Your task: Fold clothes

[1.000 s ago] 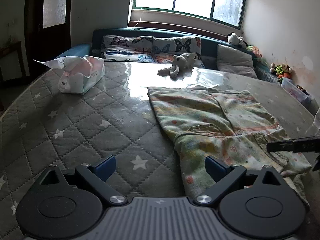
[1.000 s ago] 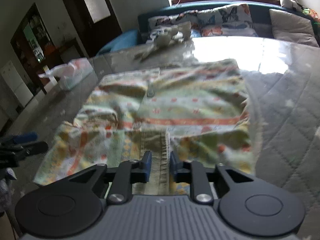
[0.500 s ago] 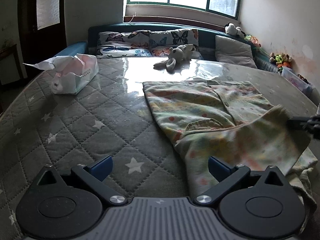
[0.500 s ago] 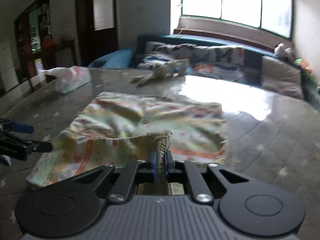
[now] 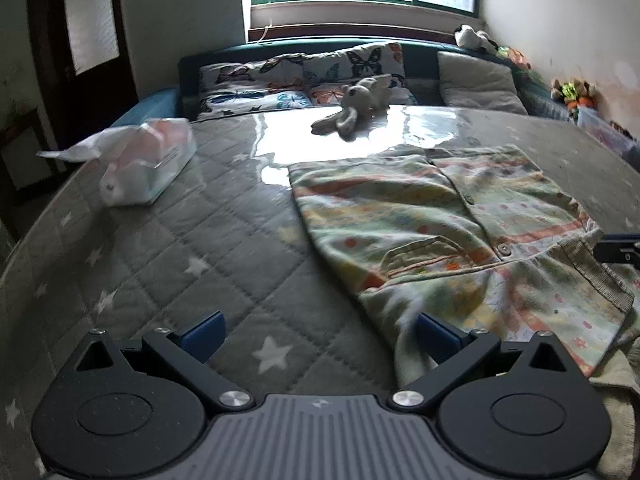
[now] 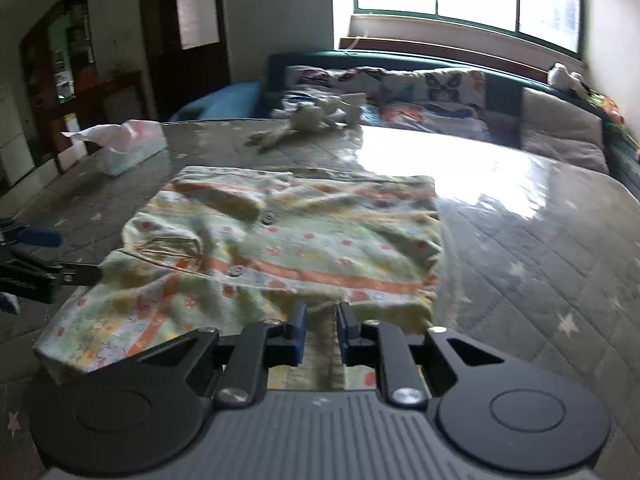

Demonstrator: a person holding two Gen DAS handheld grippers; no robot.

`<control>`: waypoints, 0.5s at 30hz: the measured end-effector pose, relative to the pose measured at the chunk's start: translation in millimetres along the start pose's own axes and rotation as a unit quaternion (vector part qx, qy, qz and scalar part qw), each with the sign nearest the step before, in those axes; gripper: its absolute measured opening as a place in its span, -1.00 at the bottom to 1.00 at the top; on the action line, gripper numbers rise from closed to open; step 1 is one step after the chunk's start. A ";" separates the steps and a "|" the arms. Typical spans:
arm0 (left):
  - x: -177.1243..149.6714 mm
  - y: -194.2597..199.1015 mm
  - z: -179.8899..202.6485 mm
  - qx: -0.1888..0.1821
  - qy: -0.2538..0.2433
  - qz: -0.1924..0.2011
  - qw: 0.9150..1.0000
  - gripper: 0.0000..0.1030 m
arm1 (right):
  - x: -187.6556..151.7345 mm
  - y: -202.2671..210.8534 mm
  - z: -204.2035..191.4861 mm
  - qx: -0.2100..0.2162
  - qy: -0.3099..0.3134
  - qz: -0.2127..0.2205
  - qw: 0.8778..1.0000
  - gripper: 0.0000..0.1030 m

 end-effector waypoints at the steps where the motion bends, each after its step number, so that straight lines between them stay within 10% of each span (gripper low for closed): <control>1: 1.2 -3.8 2.7 0.005 -0.006 -0.003 1.000 0.99 | -1.1 -2.5 -0.9 0.002 0.006 -0.003 1.000 -0.69; 15: -22.1 32.3 36.3 0.002 -0.115 0.033 0.993 0.78 | -25.2 -8.4 -12.6 0.025 0.097 -0.008 0.995 -0.33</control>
Point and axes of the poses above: each gripper's, at about its wrist camera, not at the fingertips, and y roughly against the way its jaws point, z to its right, x to its top, the point moved 4 cm from there along -y, roughly the way its jaws point, and after that the axes turned 14 degrees about -z, right-handed, at the moved point
